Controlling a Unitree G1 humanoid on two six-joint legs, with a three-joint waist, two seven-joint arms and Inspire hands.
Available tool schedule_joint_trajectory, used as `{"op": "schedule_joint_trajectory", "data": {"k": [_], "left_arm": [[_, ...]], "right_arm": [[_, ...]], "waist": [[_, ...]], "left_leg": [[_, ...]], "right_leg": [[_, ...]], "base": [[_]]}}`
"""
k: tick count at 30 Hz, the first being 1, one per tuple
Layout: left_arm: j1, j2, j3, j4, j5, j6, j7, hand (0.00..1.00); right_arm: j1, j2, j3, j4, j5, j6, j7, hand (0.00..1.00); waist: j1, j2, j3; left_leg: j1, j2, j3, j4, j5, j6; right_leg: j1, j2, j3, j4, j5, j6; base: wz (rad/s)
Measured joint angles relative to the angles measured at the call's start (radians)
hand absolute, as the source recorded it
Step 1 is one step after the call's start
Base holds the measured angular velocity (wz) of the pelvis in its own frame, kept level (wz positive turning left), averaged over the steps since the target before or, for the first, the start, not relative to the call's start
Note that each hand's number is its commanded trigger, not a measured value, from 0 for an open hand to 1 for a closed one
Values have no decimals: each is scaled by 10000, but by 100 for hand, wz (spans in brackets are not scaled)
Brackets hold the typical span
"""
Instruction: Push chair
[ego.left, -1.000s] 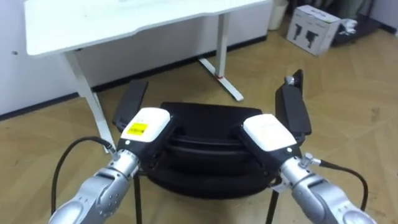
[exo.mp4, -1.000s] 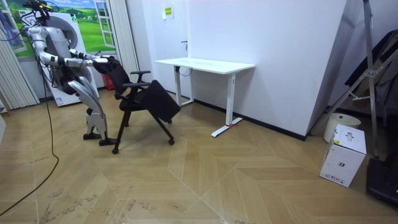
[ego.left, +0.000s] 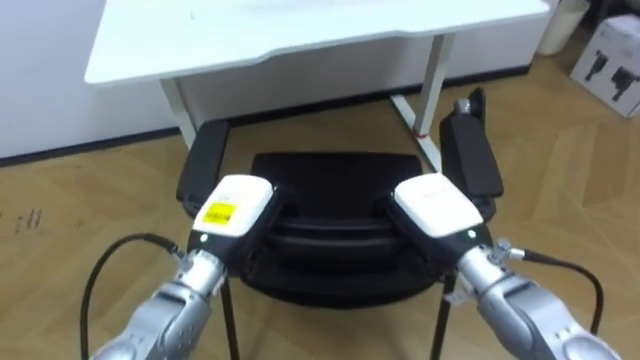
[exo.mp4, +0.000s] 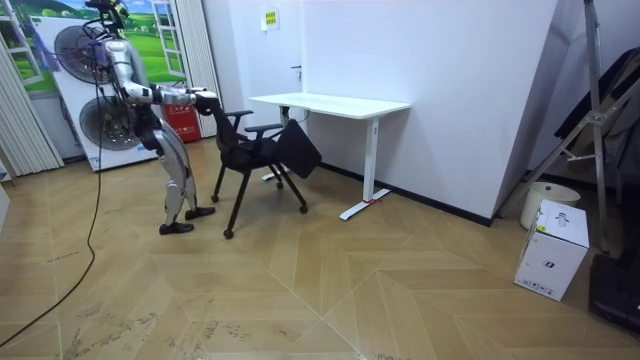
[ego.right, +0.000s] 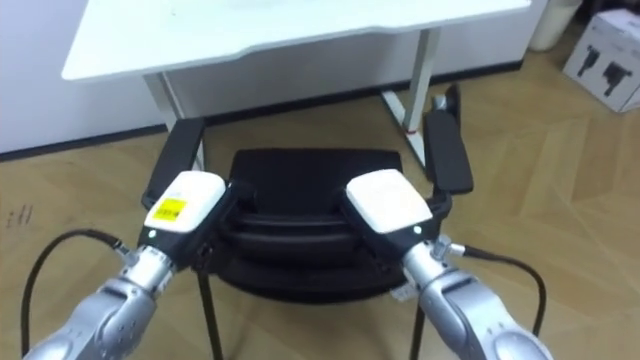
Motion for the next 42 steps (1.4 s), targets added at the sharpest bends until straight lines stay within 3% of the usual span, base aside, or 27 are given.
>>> {"op": "schedule_joint_trajectory", "data": {"k": [1, 2, 3, 4, 6, 7, 8, 10, 11, 12, 14, 15, 16, 17, 19, 22, 24, 26, 28, 30, 34, 36, 38, 39, 40, 42], "left_arm": [[77, -1, 1, -42, -26, -10, -33, 100], [73, 0, 3, -45, -42, -10, -37, 100], [-8, -34, 4, -41, -103, 12, -85, 100], [-154, -54, 5, -23, -201, 49, -245, 100], [-206, -50, 5, -28, -212, 120, -420, 100], [-220, -2, 6, -32, -136, 99, -434, 100], [-229, 32, 6, -43, -96, 58, -430, 100], [-225, 220, 158, -276, 43, -53, -411, 100], [-224, 274, 211, -297, 73, -95, -410, 100], [-239, 370, 207, -293, 74, -146, -391, 100], [-165, 406, 220, -346, 75, -152, -384, 100], [-126, 418, 221, -374, 79, -168, -387, 100], [-90, 396, 249, -393, 85, -174, -389, 100], [-96, 391, 283, -399, 105, -179, -399, 100], [-138, 356, 362, -366, 130, -178, -384, 100], [-162, 338, 366, -235, 127, -179, -192, 100], [-115, 399, 369, -247, 113, -180, -157, 100], [-143, 427, 368, -257, 107, -186, -159, 100], [-157, 423, 377, -238, 107, -187, -208, 100], [-153, 430, 389, -281, 107, -186, -259, 100], [-233, 408, 444, -425, 107, -101, -271, 100], [-324, 400, 419, -436, 109, -64, -270, 100], [-355, 326, 399, -469, 112, -10, -227, 100], [-366, 280, 435, -479, 131, -3, -225, 100], [-298, 268, 462, -485, 139, -9, -232, 100], [-220, 252, 466, -528, 143, -10, -220, 100]], "right_arm": [[43, -8, 5, -43, 12, -7, 9, 100], [37, -10, 3, -69, 10, 0, 20, 100], [9, -46, -25, -127, 0, 13, 35, 100], [-6, -62, -80, -147, -14, 6, 36, 100], [-41, 8, -81, -77, -11, 2, 83, 100], [-11, 96, -101, 7, 1, 2, 95, 100], [59, 190, -164, 16, -3, 4, 112, 100], [94, 592, -296, 6, -140, -2, 118, 100], [94, 656, -299, 8, -150, -1, 110, 100], [95, 687, -287, 14, -138, -35, 108, 100], [140, 691, -287, 16, -136, -130, 106, 100], [181, 686, -314, 15, -136, -187, 91, 100], [188, 669, -348, 9, -136, -237, 106, 100], [181, 675, -377, 0, -136, -239, 105, 100], [-16, 752, -370, 85, -135, -180, 215, 100], [-158, 752, -321, 100, -137, -99, 313, 100], [-155, 793, -291, 54, -138, -77, 394, 100], [-155, 827, -279, 64, -138, -77, 397, 100], [-129, 831, -272, 67, -138, -82, 398, 100], [-102, 841, -270, 67, -137, -84, 387, 100], [-229, 822, -282, 3, -150, -48, 323, 100], [-221, 804, -254, -112, -159, 146, 315, 100], [-198, 751, -255, -218, -159, 197, 296, 100], [-188, 761, -261, -296, -230, 252, 307, 100], [-44, 798, -261, -440, -374, 267, 308, 100], [121, 824, -263, -650, -499, 340, 317, 100]], "waist": [[134, -37, 23], [215, -70, 53], [191, -157, 69], [184, -189, 89], [232, -135, 88], [205, -35, 94], [144, 4, 82], [87, -32, 153], [-13, -25, 160], [-168, -19, 172], [-311, -18, 178], [-436, -16, 183], [-619, -14, 141], [-610, -49, 144], [-443, 2, 135], [-245, 254, 147], [-245, 330, 97], [-293, 322, 110], [-336, 306, 122], [-350, 217, 144], [-658, 247, 71], [-690, 169, 22], [-739, 141, -8], [-728, 133, -8], [-707, 124, -66], [-673, 119, -72]], "left_leg": [[232, -186, 246, 70, -39, 305], [309, -311, 331, 206, -117, 411], [331, -501, 385, 539, -397, 567], [353, -640, 381, 849, -680, 664], [480, -635, 347, 1127, -1191, 805], [719, -587, 133, 1184, -1364, 837], [771, -572, -44, 1193, -1456, 848], [818, -532, -618, 1100, -1592, 834], [836, -522, -762, 1099, -1601, 874], [922, -520, -996, 1120, -1696, 870], [1096, -537, -1266, 1246, -1921, 771], [1166, -618, -1568, 1477, -2186, 722], [1166, -618, -1831, 1863, -2535, 670], [1177, -608, -1894, 1981, -2658, 593], [1512, -485, -2020, 1976, -2937, 428], [1925, -73, -2163, 1918, -3306, 237], [2072, 160, -2180, 2007, -3476, 90], [2058, 444, -1675, 2460, -3521, -36], [1966, 781, -1155, 3130, -3516, -84], [1978, 943, -1096, 3309, -3547, -230], [1912, 1188, -853, 2964, -3409, -564], [2004, 1294, -619, 2190, -3246, -838], [2007, 1291, -614, 1419, -3052, -1004], [1980, 1255, -617, 1053, -2884, -992], [1991, 1181, -652, 861, -2725, -967], [2002, 1101, -674, 710, -2521, -971]], "right_leg": [[67, -308, -4, 558, -123, 230], [-34, -524, 35, 1079, -128, 238], [-444, -924, 200, 2266, -71, 158], [-731, -1121, 497, 3121, 115, -5], [-918, -1139, 687, 3843, 610, -155], [-1117, -913, 858, 4302, 1117, -169], [-1225, -752, 1030, 4480, 1180, -148], [-2187, 42, 1755, 4073, 899, -324], [-2406, 195, 1867, 3710, 914, -347], [-2759, 500, 2200, 2736, 1018, -367], [-2935, 589, 2342, 756, 1598, -302], [-2880, 601, 2498, -379, 2215, -244], [-2739, 600, 2430, -551, 2780, -364], [-2680, 663, 2433, -515, 2858, -493], [-2389, 876, 2433, -491, 3127, -1045], [-1944, 1148, 2028, -615, 2835, -1280], [-1699, 1298, 1805, -639, 2636, -1509], [-1417, 1344, 1611, -630, 2361, -1637], [-1047, 1344, 1186, -701, 2070, -1792], [-834, 1345, 904, -748, 1911, -1926], [-572, 1339, 326, -1300, 1890, -2049], [-445, 1321, 51, -1689, 1949, -2146], [-417, 1306, -92, -1900, 1973, -2165], [-416, 1282, -117, -1961, 1981, -2176], [-406, 1251, -117, -1994, 1988, -2188], [-391, 1178, -128, -2088, 2026, -2188]], "base": [[-36], [-12], [6], [8], [-4], [6], [19], [23], [43], [54], [55], [73], [70], [50], [9], [3], [27], [46], [48], [41], [51], [42], [31], [10], [8], [5]]}}
